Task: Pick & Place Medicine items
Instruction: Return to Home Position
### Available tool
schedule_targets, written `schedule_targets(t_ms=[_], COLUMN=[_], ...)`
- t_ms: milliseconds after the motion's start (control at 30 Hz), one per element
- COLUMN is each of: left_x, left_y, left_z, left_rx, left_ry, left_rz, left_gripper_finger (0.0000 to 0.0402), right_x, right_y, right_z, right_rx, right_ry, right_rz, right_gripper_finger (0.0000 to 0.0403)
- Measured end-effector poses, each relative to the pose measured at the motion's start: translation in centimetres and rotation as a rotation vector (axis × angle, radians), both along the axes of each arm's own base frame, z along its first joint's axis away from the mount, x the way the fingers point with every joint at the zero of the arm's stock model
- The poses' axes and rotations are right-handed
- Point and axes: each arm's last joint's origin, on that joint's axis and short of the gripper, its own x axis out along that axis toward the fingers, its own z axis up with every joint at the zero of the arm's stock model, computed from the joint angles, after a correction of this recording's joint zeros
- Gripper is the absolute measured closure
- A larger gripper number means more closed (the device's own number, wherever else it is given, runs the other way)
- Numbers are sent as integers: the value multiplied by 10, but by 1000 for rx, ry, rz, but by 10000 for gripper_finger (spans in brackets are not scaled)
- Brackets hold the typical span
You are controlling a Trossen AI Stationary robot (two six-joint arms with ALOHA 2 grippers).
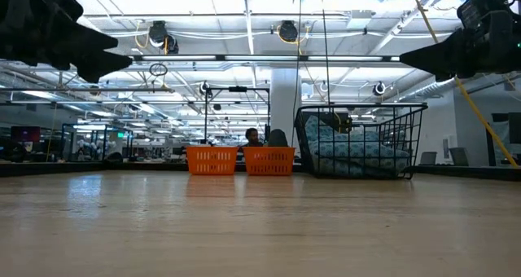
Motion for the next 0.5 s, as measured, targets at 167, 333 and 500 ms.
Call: schedule_targets(t_ms=[167, 333, 500], left_x=[2, 3, 3], left_y=[0, 0, 0], left_z=[-2, -3, -3], left_rx=[61, 206, 205], left_ry=[35, 55, 54], left_rz=[-1, -3, -3], left_gripper_finger=[91, 92, 91], right_x=[0, 0, 0], right_y=[0, 0, 0], right_z=[0, 0, 0], right_rx=[6, 6, 6], right_ry=[-2, -2, -2], right_rz=[1, 1, 1], right_gripper_finger=[399, 401, 399])
